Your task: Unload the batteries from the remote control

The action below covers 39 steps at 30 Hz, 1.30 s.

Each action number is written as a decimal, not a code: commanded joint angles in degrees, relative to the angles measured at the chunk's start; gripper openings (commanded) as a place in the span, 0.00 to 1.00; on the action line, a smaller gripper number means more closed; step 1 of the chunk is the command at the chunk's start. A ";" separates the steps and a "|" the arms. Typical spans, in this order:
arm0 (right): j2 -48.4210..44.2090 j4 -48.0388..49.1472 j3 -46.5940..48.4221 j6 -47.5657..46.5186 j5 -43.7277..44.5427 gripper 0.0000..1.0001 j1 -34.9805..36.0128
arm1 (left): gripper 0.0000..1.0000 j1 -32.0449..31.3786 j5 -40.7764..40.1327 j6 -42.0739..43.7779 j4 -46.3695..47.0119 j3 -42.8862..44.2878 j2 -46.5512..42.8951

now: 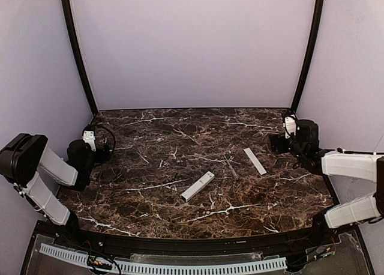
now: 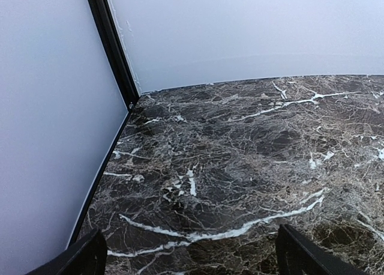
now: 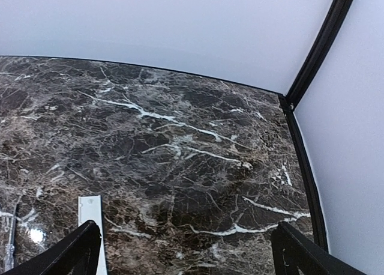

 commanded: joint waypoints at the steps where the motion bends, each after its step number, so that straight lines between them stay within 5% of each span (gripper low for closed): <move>1: 2.60 6.99 -3.28 -1.36 -0.15 0.99 -3.15 | 0.98 0.26 0.68 -0.63 1.09 -0.78 0.14; 24: 16.99 50.54 -15.46 -3.06 -14.65 0.99 -17.52 | 0.99 0.28 0.73 -0.66 1.11 -0.78 0.14; 39: 19.29 50.18 -14.50 -0.68 -17.35 0.99 -20.66 | 0.99 0.23 0.69 -0.67 1.09 -0.81 0.14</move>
